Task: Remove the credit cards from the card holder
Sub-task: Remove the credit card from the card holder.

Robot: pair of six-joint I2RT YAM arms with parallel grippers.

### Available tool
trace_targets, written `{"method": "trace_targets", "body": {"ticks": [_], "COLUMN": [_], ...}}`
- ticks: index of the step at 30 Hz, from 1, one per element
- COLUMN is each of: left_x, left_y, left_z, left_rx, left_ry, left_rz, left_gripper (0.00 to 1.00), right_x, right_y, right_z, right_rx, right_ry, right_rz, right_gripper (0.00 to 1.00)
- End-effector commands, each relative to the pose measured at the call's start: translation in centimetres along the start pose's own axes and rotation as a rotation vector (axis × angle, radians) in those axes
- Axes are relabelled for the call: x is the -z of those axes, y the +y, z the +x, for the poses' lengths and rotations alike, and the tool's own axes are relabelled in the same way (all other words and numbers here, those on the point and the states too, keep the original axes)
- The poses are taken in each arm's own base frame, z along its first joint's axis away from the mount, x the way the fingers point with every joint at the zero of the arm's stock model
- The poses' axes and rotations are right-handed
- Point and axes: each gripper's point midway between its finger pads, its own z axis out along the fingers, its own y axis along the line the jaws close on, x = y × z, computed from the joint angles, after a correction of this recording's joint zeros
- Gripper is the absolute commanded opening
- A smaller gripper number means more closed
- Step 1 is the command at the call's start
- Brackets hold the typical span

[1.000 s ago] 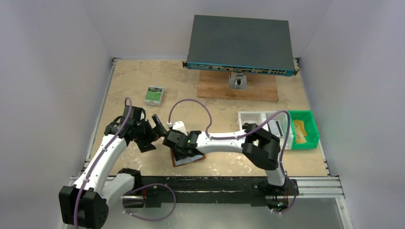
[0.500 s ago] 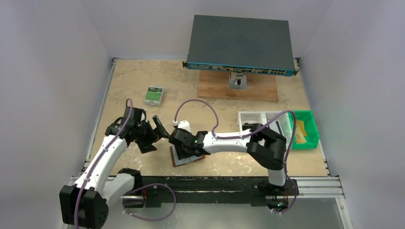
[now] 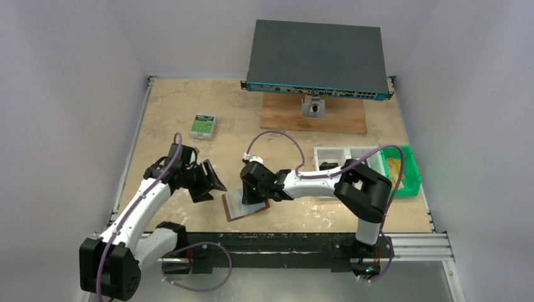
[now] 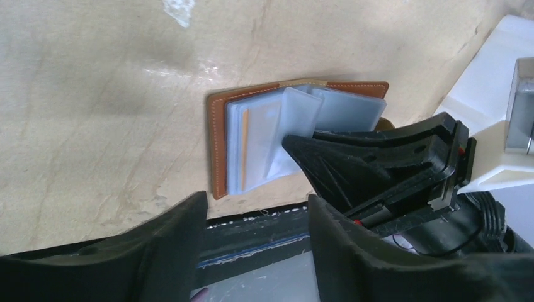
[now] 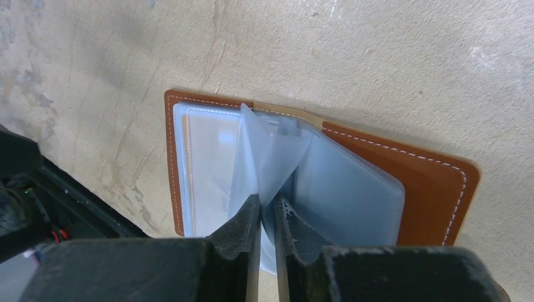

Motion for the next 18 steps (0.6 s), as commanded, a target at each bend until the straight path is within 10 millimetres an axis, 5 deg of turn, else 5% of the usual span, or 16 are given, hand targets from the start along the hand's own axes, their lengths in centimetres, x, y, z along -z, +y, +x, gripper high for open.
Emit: {"method": "trace_targets", "body": {"ticks": [1,10,18], "left_x": [-0.7,-3.7,-6.0], "left_y": [-1.4,-2.5,-3.1], "left_z": [0.4,1.4,1.6], "left_rx": [-0.088,-0.142,-0.162], "left_ry": [0.019,0.074,0.118], "left_rz": [0.038,0.01,0.017], "left_gripper": [0.48,0.02,0.0], "right_x": [-0.8,-0.5,0.0], "right_y": [-2.1,-1.9,-1.7], "right_z": [2.6,2.2,2.0], "right_rx": [-0.022,-0.089,-0.123], "right_ry": [0.088,0.093,0.092], "right_rz": [-0.006,-0.115,-0.178], "right_gripper": [0.07,0.0,0.0]}}
